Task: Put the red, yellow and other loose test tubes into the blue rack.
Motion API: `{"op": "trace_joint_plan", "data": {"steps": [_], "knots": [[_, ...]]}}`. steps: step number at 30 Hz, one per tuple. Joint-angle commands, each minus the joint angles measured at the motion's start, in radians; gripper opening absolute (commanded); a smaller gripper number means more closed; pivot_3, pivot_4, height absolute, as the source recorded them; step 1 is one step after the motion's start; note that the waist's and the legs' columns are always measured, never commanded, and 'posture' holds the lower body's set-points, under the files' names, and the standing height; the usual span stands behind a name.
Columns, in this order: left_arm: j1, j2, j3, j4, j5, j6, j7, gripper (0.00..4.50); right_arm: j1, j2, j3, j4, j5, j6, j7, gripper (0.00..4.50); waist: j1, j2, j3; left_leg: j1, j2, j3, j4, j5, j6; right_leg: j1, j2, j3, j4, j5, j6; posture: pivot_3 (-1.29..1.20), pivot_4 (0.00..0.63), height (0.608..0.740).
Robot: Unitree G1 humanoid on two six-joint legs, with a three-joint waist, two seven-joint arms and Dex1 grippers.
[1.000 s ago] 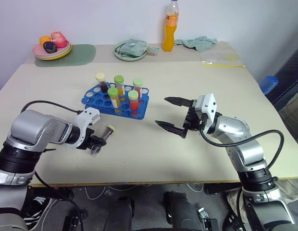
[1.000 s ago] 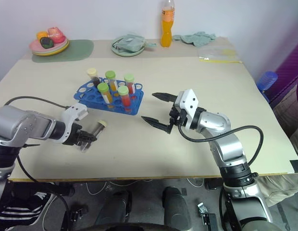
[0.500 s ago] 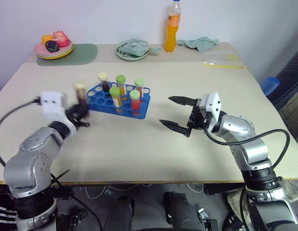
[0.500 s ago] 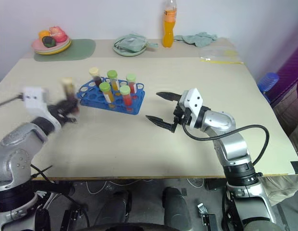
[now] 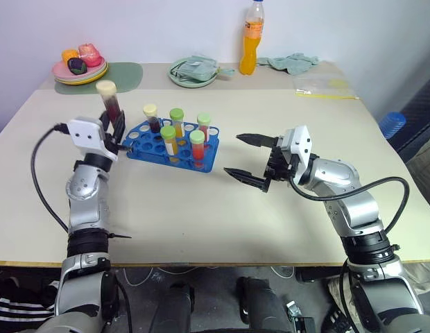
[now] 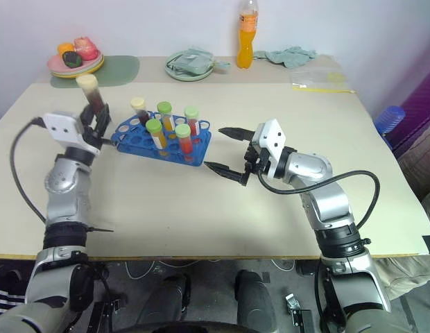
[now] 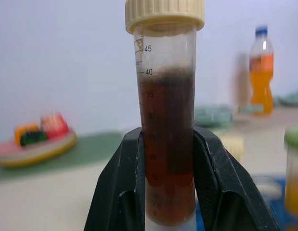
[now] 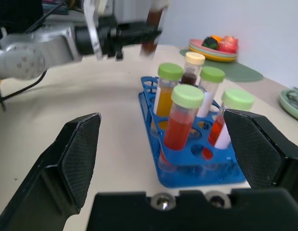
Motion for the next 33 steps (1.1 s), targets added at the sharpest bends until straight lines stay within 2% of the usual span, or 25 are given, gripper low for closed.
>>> {"op": "trace_joint_plan", "data": {"steps": [1,7,18,33], "knots": [[-0.027,-0.012,-0.006,0.052,-0.020,-0.075,-0.020,0.78,0.005,-0.012,-0.039,-0.067,0.012,0.005,-0.024,4.50,0.001,0.000,0.000,0.000,0.000,0.000,0.000,0.000,0.000,0.000,0.000,0.000,0.000,0.000,0.000,0.00,0.150,0.740],[-0.057,-0.033,-0.043,0.148,-0.017,-0.126,-0.079,0.78,0.025,-0.017,-0.042,-0.097,0.009,0.017,-0.043,4.50,0.001,0.000,0.000,0.000,0.000,0.000,0.000,0.000,0.000,0.000,0.000,0.000,0.000,0.000,0.000,0.00,0.150,0.740],[-0.118,-0.064,-0.058,0.303,-0.008,-0.178,-0.075,0.78,0.021,-0.017,-0.041,-0.099,0.007,0.018,-0.053,4.50,0.001,0.000,0.000,0.000,0.000,0.000,0.000,0.000,0.000,0.000,0.000,0.000,0.001,0.000,0.001,0.00,0.150,0.740],[-0.043,-0.062,-0.050,0.209,-0.020,-0.199,-0.052,0.78,0.013,-0.016,-0.037,-0.079,-0.001,0.004,-0.047,4.50,0.000,0.000,0.000,0.002,0.000,0.000,0.000,0.000,0.000,0.001,0.000,0.000,0.001,0.000,0.001,0.00,0.150,0.740]]}}
